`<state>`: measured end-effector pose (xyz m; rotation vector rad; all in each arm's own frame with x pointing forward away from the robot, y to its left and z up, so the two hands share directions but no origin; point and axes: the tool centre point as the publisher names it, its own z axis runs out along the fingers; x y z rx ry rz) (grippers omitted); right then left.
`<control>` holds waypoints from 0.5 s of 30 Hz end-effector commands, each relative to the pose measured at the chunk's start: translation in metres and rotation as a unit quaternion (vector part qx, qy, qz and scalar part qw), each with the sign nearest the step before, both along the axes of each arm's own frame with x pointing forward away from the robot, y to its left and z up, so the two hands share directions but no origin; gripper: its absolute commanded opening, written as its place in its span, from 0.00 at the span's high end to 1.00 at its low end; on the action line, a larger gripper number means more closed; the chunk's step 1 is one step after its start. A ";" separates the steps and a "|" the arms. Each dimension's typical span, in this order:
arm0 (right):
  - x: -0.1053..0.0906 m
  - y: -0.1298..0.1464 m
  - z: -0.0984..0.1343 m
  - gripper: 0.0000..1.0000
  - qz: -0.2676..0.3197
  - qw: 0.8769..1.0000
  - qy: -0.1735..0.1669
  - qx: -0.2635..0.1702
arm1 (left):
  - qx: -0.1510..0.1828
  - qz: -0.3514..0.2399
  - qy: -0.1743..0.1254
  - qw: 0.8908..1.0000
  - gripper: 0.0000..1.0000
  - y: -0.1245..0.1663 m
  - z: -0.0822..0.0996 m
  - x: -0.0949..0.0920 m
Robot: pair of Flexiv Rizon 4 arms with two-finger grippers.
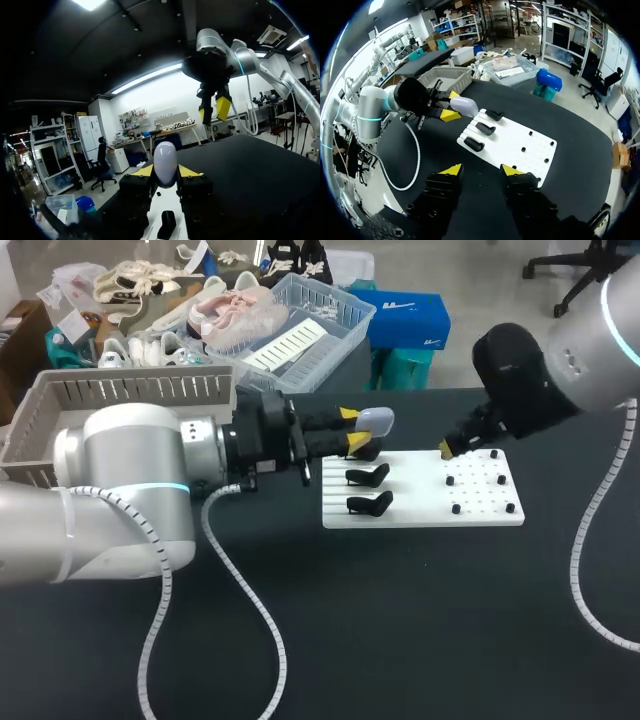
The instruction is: Pick up each earbud case from the left stands, insert the matching earbuds, close the lid, and place the case in the box.
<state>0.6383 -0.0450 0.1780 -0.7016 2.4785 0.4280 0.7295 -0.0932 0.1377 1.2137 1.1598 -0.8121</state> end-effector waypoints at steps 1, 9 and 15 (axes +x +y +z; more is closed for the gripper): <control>-0.008 -0.015 -0.004 0.56 0.019 0.996 -0.070 0.058 | -0.005 0.006 0.003 1.000 1.00 0.031 0.009 0.007; -0.008 -0.023 -0.005 0.56 0.072 0.986 -0.123 0.085 | 0.002 0.051 0.004 0.999 1.00 0.077 0.015 0.025; -0.004 -0.027 -0.007 0.56 0.078 0.984 -0.133 0.090 | 0.007 0.092 0.000 0.996 1.00 0.107 0.017 0.038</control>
